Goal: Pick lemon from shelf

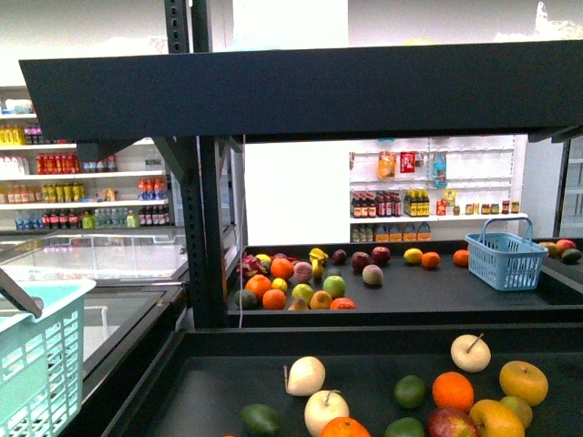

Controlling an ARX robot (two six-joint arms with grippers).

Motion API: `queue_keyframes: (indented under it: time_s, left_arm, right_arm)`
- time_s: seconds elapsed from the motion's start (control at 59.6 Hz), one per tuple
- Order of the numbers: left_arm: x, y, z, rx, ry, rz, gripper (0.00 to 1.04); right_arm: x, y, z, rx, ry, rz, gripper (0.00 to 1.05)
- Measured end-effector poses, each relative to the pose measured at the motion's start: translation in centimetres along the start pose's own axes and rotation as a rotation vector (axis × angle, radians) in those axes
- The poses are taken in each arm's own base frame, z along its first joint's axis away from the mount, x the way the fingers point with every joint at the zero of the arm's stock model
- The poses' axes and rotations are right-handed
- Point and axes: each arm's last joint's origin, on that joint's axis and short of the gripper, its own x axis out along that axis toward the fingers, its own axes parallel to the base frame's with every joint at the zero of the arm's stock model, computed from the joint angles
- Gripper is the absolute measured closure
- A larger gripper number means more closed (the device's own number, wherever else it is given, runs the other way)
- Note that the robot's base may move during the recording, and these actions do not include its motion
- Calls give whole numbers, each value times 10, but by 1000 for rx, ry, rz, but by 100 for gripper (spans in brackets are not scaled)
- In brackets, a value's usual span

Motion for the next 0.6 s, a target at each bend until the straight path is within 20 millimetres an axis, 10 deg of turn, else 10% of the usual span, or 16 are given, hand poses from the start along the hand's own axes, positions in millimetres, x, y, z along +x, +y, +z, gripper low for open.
queue_keyframes:
  time_s: [0.605]
  left_arm:
    - [60, 2, 6, -81, 49, -125, 8]
  right_arm:
    - [0, 0, 0, 0, 0, 0, 2]
